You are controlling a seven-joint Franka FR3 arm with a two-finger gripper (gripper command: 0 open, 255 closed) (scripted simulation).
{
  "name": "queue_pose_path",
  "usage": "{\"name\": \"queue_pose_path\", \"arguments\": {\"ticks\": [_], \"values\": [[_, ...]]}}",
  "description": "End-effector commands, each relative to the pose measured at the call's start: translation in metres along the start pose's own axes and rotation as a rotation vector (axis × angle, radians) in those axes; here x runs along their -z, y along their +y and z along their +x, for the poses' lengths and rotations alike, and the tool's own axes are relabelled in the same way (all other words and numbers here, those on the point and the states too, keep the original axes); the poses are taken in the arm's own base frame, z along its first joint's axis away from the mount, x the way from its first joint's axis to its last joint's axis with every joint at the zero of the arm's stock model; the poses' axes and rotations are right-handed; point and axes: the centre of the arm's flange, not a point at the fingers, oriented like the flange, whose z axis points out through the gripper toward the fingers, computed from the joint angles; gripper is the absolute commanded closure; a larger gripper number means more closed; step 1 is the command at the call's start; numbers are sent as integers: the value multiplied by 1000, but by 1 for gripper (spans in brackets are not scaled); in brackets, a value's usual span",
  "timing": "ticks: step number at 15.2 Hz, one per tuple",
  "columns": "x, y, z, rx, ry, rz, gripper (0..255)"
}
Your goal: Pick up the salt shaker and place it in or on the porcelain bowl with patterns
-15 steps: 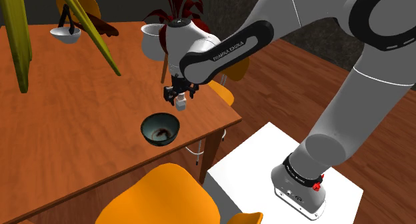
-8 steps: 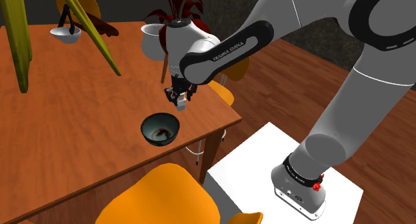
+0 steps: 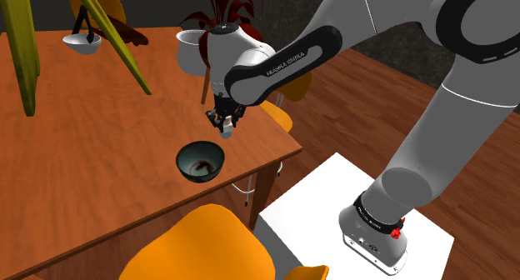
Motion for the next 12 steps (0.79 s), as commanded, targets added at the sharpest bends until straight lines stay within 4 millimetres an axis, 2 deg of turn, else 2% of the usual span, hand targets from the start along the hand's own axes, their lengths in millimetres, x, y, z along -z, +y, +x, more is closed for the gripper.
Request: {"name": "queue_pose_path", "arguments": {"ticks": [1, 12], "values": [[-1, 1, 0, -1, -1, -1, 255], [57, 7, 5, -1, -1, -1, 255]]}}
